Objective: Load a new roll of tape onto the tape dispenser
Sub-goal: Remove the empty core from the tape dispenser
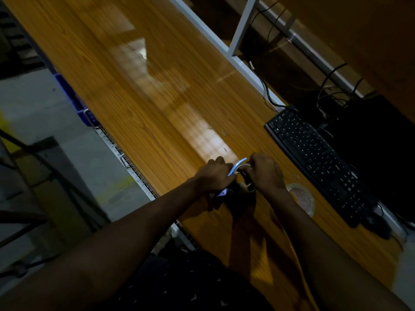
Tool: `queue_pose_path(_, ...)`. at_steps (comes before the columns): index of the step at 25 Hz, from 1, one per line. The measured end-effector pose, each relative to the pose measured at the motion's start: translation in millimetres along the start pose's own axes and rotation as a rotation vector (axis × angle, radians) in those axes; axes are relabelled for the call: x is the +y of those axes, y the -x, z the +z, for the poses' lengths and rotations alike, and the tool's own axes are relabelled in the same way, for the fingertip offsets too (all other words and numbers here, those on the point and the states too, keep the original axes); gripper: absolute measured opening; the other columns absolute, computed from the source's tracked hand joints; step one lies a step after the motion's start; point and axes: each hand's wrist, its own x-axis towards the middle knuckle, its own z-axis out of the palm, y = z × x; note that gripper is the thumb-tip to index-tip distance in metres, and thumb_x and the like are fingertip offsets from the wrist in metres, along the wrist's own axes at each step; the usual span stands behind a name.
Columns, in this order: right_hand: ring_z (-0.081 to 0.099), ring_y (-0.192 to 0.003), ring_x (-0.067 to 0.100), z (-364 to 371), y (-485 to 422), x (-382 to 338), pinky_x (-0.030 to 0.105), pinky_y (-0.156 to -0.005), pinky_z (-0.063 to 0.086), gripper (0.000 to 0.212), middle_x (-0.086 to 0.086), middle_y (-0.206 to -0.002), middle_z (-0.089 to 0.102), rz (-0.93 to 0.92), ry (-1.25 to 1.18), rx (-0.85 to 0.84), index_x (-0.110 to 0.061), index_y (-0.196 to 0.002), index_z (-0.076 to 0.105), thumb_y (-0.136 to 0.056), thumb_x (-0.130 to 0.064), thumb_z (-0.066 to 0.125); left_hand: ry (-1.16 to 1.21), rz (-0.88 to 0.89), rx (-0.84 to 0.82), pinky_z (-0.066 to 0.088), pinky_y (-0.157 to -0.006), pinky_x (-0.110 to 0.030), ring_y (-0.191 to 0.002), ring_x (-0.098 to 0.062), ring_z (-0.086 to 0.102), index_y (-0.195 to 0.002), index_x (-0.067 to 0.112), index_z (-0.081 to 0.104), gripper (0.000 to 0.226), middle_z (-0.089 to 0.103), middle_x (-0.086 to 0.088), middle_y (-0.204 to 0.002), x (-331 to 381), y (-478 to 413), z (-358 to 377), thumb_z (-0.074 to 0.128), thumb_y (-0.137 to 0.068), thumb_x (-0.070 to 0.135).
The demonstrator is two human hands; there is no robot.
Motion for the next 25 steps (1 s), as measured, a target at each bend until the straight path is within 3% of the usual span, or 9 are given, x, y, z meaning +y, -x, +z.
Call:
queue_pose_path(4,0.062,-0.084,0.036,-4,-5,-1,0.034,-0.063,0.041,0.012,0.011,-0.090,0.063,-0.131,0.070,-0.099,-0.012,-0.091,0.068,-0.086,-0.020,0.061,0.051,-0.011,0.071,0.047,-0.080,-0.044,-0.103,-0.040,0.051,-0.135,0.025,0.045,0.045,0.053,-0.021,-0.110,-3,1,3,0.032,-0.097,0.045)
queue_pose_path(7,0.062,-0.085,0.032,-3,0,1,0.031,-0.062,0.041,0.022,0.007,-0.090,0.065,-0.160,0.052,-0.097,-0.019,-0.102,0.070,-0.084,-0.012,0.059,0.064,-0.036,0.175,0.044,-0.086,-0.044,-0.107,-0.039,0.050,-0.142,0.034,0.039,0.042,0.054,-0.019,-0.116,0,6,9,0.034,-0.101,0.041)
queue_pose_path(9,0.062,-0.087,0.031,2,5,6,0.034,-0.066,0.048,0.029,0.007,-0.093,0.067,-0.153,0.029,-0.091,-0.023,-0.107,0.069,-0.083,-0.011,0.058,0.089,-0.057,0.208,0.042,-0.092,-0.045,-0.110,-0.038,0.050,-0.141,0.036,0.041,0.041,0.055,-0.016,-0.119,2,7,11,0.034,-0.101,0.041)
queue_pose_path(14,0.064,-0.092,0.030,8,19,12,0.034,-0.069,0.051,0.025,0.008,-0.099,0.069,0.030,-0.060,-0.091,-0.023,-0.106,0.068,-0.089,-0.011,0.053,0.195,-0.118,0.267,0.038,-0.099,-0.047,-0.118,-0.038,0.048,-0.135,0.035,0.049,0.037,0.056,-0.014,-0.126,8,7,13,0.038,-0.100,0.039)
queue_pose_path(17,0.069,-0.062,0.026,8,35,6,0.032,-0.046,0.053,0.029,0.006,-0.093,0.067,0.270,-0.228,-0.104,-0.026,-0.105,0.065,-0.091,-0.007,0.048,0.244,-0.158,0.277,0.038,-0.098,-0.046,-0.120,-0.038,0.046,-0.132,0.037,0.053,0.038,0.059,-0.011,-0.127,5,3,17,0.040,-0.098,0.044)
queue_pose_path(19,0.067,-0.054,0.026,9,47,-2,0.035,-0.038,0.054,0.024,0.005,-0.092,0.065,0.429,-0.302,-0.118,-0.025,-0.100,0.062,-0.092,-0.007,0.048,0.294,-0.157,0.281,0.039,-0.097,-0.046,-0.117,-0.039,0.048,-0.130,0.042,0.055,0.043,0.062,-0.010,-0.122,4,2,19,0.037,-0.093,0.052)
queue_pose_path(22,0.067,-0.056,0.030,11,55,-7,0.040,-0.039,0.056,0.017,0.009,-0.091,0.064,0.518,-0.355,-0.122,-0.022,-0.093,0.058,-0.091,-0.009,0.047,0.356,-0.137,0.278,0.041,-0.094,-0.043,-0.106,-0.039,0.054,-0.131,0.046,0.053,0.050,0.067,-0.010,-0.109,1,1,21,0.031,-0.088,0.057)
queue_pose_path(25,0.070,-0.061,0.032,1,51,-4,0.046,-0.051,0.060,0.013,0.013,-0.099,0.067,0.544,-0.433,-0.217,-0.021,-0.104,0.056,-0.093,-0.021,0.050,0.397,-0.107,0.260,0.036,-0.082,-0.033,-0.093,-0.030,0.057,-0.134,0.036,0.054,0.036,0.069,-0.011,-0.096,5,5,16,0.041,-0.100,0.037)
